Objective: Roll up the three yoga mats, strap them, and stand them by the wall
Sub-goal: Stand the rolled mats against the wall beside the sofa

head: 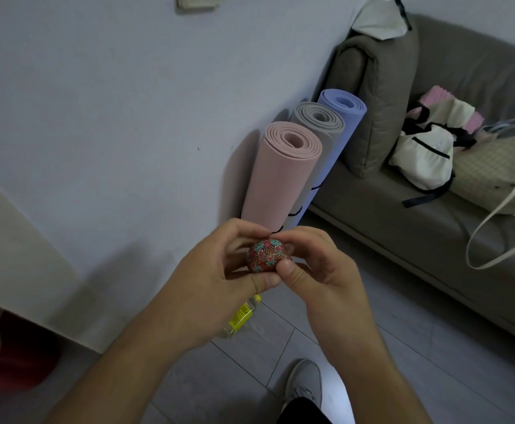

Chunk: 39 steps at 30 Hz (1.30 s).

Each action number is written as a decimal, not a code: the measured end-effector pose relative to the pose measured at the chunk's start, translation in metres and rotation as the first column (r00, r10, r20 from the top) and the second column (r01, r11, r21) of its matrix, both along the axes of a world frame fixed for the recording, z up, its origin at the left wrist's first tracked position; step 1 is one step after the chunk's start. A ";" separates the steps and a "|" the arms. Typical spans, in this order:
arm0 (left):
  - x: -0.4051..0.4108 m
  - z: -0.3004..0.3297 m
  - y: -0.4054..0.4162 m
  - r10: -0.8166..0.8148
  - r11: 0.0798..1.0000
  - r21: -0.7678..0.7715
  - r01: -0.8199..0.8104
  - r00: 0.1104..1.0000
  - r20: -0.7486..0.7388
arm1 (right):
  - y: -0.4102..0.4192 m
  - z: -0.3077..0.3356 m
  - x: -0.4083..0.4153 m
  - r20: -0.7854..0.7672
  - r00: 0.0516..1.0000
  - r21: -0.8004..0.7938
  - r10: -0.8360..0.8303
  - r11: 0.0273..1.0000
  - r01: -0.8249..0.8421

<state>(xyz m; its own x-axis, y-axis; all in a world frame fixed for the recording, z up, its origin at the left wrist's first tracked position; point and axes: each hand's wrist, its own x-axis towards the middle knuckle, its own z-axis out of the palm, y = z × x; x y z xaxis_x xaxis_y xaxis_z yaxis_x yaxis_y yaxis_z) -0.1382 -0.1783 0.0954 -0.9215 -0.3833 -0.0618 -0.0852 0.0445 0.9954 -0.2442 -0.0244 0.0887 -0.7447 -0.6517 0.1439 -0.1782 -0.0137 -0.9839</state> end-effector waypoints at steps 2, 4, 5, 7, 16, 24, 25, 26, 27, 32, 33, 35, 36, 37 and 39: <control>-0.001 0.000 0.002 0.034 0.999 -0.017 -0.034 0.999 -0.023 | 0.002 0.000 -0.001 -0.022 0.999 -0.002 -0.024 1.000 0.024; 0.000 0.000 0.002 0.035 0.999 -0.030 -0.036 0.999 -0.038 | 0.004 0.000 -0.002 -0.037 0.999 0.000 -0.026 1.000 0.026; 0.001 -0.001 0.002 0.025 0.999 -0.026 -0.027 0.999 -0.047 | 0.005 0.000 -0.003 -0.041 0.999 -0.003 -0.025 1.000 0.025; 0.002 0.000 0.003 0.010 1.000 -0.006 -0.011 0.998 -0.055 | 0.006 0.001 -0.003 -0.042 0.999 -0.004 -0.029 1.000 0.029; -0.004 -0.002 0.010 0.153 0.985 -0.071 -0.156 0.987 -0.041 | 0.003 0.006 0.004 0.139 0.990 -0.033 -0.004 0.999 0.009; -0.010 -0.001 0.009 0.126 0.965 0.229 -0.130 0.992 0.031 | -0.001 0.004 0.009 0.116 0.991 0.072 -0.062 0.996 0.054; -0.010 -0.002 0.008 0.100 0.965 0.242 -0.105 0.994 0.034 | -0.002 0.004 0.010 0.110 0.992 0.074 -0.069 0.995 0.062; -0.010 -0.002 0.008 0.080 0.966 0.243 -0.085 0.996 0.031 | -0.002 0.003 0.011 0.099 0.992 0.077 -0.074 0.995 0.067; -0.010 -0.003 0.007 0.074 0.971 0.226 -0.078 0.997 0.025 | -0.003 0.002 0.012 0.087 0.993 0.083 -0.078 0.994 0.071; -0.009 -0.008 0.005 0.129 0.971 0.201 -0.131 0.991 0.026 | -0.005 0.002 0.013 0.026 0.997 0.144 -0.067 0.988 0.062; -0.010 -0.007 0.006 0.138 0.957 0.250 -0.143 0.990 0.039 | -0.005 0.003 0.013 0.025 0.999 0.138 -0.042 0.990 0.038; -0.011 -0.008 0.006 0.153 0.923 0.346 -0.171 0.985 0.078 | -0.004 0.004 0.015 0.054 0.998 0.123 0.022 0.992 -0.028; -0.011 -0.008 0.006 0.151 0.908 0.381 -0.177 0.984 0.097 | -0.004 0.005 0.016 0.059 0.997 0.123 0.042 0.991 -0.049; -0.011 -0.009 0.006 0.140 0.893 0.415 -0.174 0.984 0.111 | -0.004 0.005 0.018 0.046 0.998 0.132 0.044 0.990 -0.050; -0.011 -0.010 0.004 0.097 0.868 0.474 -0.147 0.987 0.129 | -0.005 0.006 0.020 -0.018 1.000 0.162 -0.003 0.987 0.005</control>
